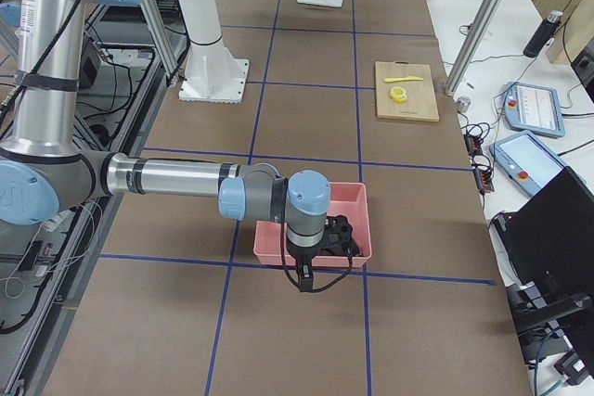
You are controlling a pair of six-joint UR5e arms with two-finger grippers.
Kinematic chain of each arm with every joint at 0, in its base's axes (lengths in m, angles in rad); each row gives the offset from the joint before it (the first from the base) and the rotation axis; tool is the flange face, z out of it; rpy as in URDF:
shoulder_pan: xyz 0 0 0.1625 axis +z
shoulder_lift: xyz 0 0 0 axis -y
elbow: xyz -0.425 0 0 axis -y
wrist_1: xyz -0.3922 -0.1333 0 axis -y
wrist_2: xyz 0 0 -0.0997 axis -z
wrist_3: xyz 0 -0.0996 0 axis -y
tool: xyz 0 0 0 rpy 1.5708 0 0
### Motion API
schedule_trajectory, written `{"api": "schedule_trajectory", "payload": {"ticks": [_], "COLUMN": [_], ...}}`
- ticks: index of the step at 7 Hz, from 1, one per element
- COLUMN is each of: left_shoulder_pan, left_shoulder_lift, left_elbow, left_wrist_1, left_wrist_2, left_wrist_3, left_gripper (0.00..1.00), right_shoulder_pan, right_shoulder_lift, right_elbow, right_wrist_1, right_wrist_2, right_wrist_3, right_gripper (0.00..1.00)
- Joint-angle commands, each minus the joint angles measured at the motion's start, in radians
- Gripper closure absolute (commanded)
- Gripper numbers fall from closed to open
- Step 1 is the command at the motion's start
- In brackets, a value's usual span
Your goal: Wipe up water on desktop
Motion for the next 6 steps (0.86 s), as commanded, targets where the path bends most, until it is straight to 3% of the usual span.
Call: {"api": "schedule_trajectory", "payload": {"ticks": [1,2,6], "left_shoulder_pan": [0.000,0.000,0.000], "left_shoulder_lift": [0.000,0.000,0.000], "left_elbow": [0.003,0.003,0.006], "left_wrist_1": [0.001,0.001,0.001], "left_wrist_2": [0.001,0.001,0.001], "left_wrist_3": [0.000,0.000,0.000], "left_gripper": [0.02,0.02,0.02], "right_shoulder_pan": [0.007,0.008,0.022], "right_shoulder_lift": [0.003,-0.002,-0.002], "right_elbow": [0.016,0.017,0.081], "right_wrist_1": [0.001,0.004,0.006], "right_wrist_2": [0.070,0.134,0.141], "right_wrist_3": [0.002,0.001,-0.012], "right_gripper": [0.00,0.00,0.00]}}
